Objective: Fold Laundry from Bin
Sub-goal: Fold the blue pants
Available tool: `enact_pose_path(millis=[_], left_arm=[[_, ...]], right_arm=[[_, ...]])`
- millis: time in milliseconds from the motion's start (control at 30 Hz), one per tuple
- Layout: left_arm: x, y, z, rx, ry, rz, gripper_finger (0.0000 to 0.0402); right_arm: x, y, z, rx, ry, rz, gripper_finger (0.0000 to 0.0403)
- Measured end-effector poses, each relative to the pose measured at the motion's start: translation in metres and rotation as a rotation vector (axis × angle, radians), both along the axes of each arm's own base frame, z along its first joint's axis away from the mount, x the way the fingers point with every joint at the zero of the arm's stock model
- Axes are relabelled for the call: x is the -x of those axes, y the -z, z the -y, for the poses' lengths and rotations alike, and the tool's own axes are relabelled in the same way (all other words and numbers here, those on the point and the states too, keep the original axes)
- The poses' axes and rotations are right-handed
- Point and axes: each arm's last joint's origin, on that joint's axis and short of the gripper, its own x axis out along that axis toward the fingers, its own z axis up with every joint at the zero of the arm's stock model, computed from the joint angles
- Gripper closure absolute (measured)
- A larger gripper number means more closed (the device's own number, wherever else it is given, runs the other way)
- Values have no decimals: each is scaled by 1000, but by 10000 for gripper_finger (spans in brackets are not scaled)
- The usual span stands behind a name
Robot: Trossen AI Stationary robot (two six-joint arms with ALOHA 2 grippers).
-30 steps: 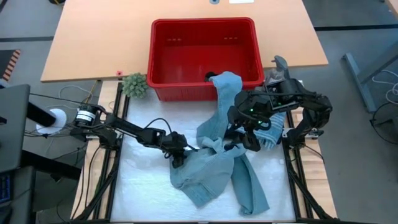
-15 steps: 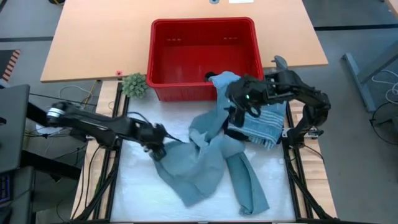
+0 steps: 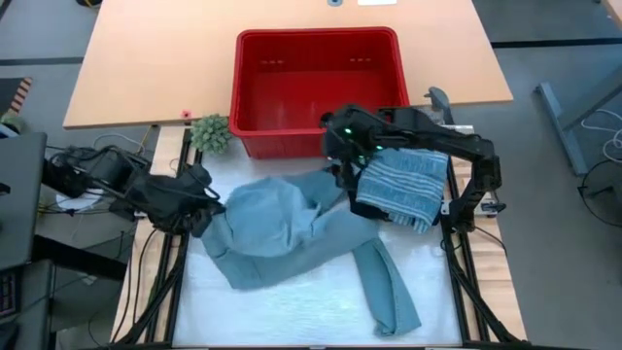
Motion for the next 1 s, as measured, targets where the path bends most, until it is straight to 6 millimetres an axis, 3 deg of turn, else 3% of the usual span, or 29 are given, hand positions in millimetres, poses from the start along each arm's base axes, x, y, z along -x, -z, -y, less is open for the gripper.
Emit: enact_pose_path(millis=[200, 433, 733, 1000], left_arm=[[-11, -18, 28, 32, 153, -151, 396], [-31, -8, 79, 35, 232, -354, 394], [-42, 8, 113, 98, 138, -437, 387], [-35, 9, 124, 182, 24, -443, 387]], right_arm=[[-35, 30, 18, -38, -74, 157, 138], [-63, 76, 29, -189, -366, 100, 138], [-105, 173, 43, -231, -404, -107, 138], [-117, 239, 50, -196, -349, -311, 138]])
